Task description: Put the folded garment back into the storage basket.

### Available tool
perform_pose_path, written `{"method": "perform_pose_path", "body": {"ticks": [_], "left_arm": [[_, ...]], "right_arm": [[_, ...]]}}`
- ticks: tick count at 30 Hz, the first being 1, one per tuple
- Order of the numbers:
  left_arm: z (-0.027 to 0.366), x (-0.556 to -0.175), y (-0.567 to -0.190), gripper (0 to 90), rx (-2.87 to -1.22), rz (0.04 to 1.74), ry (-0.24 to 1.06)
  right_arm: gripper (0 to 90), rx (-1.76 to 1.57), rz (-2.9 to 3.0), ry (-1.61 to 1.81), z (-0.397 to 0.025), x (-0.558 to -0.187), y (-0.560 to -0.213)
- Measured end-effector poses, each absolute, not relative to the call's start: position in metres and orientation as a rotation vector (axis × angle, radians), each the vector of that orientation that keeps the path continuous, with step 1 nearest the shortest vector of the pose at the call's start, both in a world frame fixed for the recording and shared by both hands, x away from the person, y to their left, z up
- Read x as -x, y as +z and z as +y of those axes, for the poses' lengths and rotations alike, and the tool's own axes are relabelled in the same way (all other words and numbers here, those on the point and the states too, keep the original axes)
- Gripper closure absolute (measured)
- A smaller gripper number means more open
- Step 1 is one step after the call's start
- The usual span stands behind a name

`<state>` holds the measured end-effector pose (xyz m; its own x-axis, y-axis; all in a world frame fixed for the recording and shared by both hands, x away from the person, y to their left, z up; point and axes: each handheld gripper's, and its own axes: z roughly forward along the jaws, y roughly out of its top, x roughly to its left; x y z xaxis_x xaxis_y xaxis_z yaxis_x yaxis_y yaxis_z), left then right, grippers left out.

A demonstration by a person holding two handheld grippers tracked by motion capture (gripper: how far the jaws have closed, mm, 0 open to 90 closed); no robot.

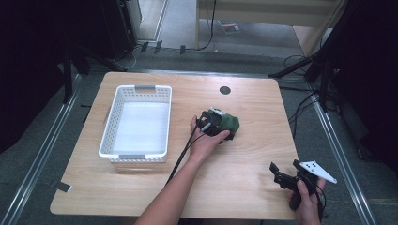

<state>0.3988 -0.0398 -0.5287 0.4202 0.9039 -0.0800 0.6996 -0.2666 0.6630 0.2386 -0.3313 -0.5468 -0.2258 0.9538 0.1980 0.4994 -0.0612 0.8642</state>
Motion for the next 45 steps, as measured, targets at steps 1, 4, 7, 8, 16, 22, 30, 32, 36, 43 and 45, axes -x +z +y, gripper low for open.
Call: {"method": "perform_pose_path", "body": {"ticks": [1,4,7,8,16,22,30,32,36,43,45], "left_arm": [[-0.04,-0.399,-0.529,5.8,-2.052,1.352,0.421],[-0.04,-0.399,-0.53,11.1,-2.086,1.356,0.427],[-0.039,-0.399,-0.53,14.3,-2.113,1.36,0.407],[-0.036,-0.401,-0.529,17.5,-2.111,1.368,0.388],[-0.034,-0.399,-0.526,33.8,-2.106,1.346,0.412],[-0.026,-0.397,-0.514,43.4,-2.068,1.343,0.397],[-0.008,-0.389,-0.48,43.8,-2.01,1.294,0.412],[-0.004,-0.386,-0.471,43.8,-1.987,1.282,0.418],[0.006,-0.38,-0.456,43.7,-1.95,1.264,0.433],[0.027,-0.37,-0.433,43.7,-1.907,1.247,0.447],[0.03,-0.369,-0.43,43.7,-1.898,1.244,0.446]], "right_arm": [[1.2,-1.55,1.736,1.236,-0.331,-0.239,-0.547],[1.2,-1.547,1.737,1.235,-0.331,-0.239,-0.547],[1.2,-1.547,1.737,1.235,-0.331,-0.239,-0.547],[1.2,-1.549,1.737,1.234,-0.331,-0.239,-0.547],[1.2,-1.549,1.737,1.236,-0.331,-0.239,-0.547],[1.2,-1.556,1.735,1.238,-0.332,-0.239,-0.547],[1.2,-1.556,1.735,1.236,-0.331,-0.239,-0.547],[1.2,-1.555,1.735,1.235,-0.331,-0.239,-0.547],[1.2,-1.556,1.734,1.234,-0.331,-0.239,-0.547],[1.2,-1.558,1.734,1.234,-0.331,-0.239,-0.547],[1.2,-1.558,1.734,1.234,-0.331,-0.239,-0.547]]}}
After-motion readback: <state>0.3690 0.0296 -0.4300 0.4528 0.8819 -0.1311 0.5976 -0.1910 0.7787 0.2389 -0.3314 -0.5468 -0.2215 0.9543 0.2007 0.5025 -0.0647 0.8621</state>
